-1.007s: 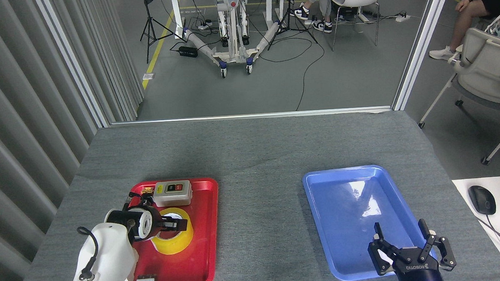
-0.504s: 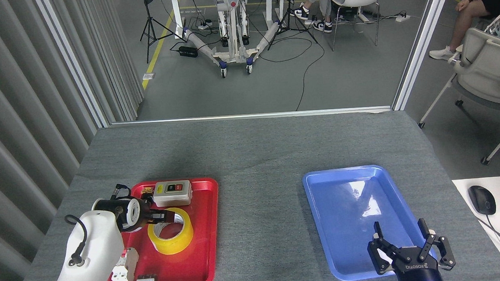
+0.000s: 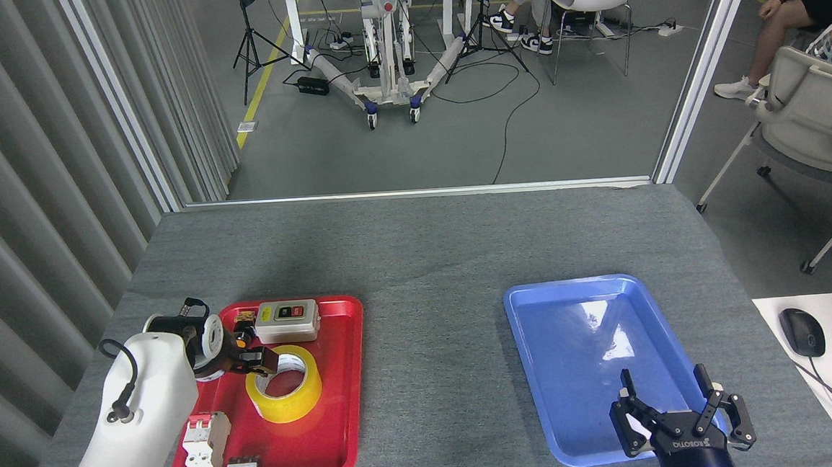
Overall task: Place and move tape with both arms
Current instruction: 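Lower the left gripper and grasp the yellow tape roll's rim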
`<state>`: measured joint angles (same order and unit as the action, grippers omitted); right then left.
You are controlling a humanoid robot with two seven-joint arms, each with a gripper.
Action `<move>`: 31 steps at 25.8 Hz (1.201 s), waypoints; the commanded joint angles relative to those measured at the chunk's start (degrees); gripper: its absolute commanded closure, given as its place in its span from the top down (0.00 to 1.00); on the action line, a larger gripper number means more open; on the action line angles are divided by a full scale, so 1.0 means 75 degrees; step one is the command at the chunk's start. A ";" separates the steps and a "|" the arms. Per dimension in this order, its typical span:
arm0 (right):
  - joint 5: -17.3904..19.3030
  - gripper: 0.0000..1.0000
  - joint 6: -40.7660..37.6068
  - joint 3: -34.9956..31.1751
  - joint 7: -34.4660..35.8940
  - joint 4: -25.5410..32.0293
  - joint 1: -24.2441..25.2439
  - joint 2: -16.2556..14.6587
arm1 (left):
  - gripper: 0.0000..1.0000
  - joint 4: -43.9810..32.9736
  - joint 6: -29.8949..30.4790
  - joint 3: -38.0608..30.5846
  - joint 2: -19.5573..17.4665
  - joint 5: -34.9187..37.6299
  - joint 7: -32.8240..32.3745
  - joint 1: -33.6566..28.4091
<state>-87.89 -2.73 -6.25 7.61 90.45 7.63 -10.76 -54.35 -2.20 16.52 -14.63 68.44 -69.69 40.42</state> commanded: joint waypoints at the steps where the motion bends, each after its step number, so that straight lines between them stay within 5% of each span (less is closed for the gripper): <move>1: 0.0000 1.00 0.0000 -0.0010 0.0005 -0.0001 0.0002 0.0005 | 0.99 0.0004 0.0000 0.0001 0.0040 0.0004 -0.1477 0.0177; 9: -0.0012 1.00 0.0012 0.0025 0.0052 0.0128 0.0002 0.0028 | 1.00 -0.0008 0.0012 -0.0046 0.0286 -0.0031 -0.1899 0.0201; 18: -0.0012 1.00 -0.0012 0.0025 0.0040 -0.0189 -0.0760 0.0075 | 1.00 0.0180 -0.0211 0.0013 0.0509 -0.0617 -0.1688 0.0470; 25: -0.0012 1.00 -0.0012 0.0013 0.0040 -0.0189 -0.0666 0.0075 | 1.00 0.0391 -0.1090 0.0036 0.0696 -0.0641 0.0398 0.0576; 31: -0.0012 1.00 -0.0012 0.0025 0.0040 -0.0189 -0.0654 0.0075 | 0.92 0.0567 -0.1687 0.0036 0.0626 -0.0629 0.0503 0.0564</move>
<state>-87.98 -2.80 -6.11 7.91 89.03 2.71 -10.28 -50.47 -12.12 16.79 -9.74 63.70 -66.92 44.65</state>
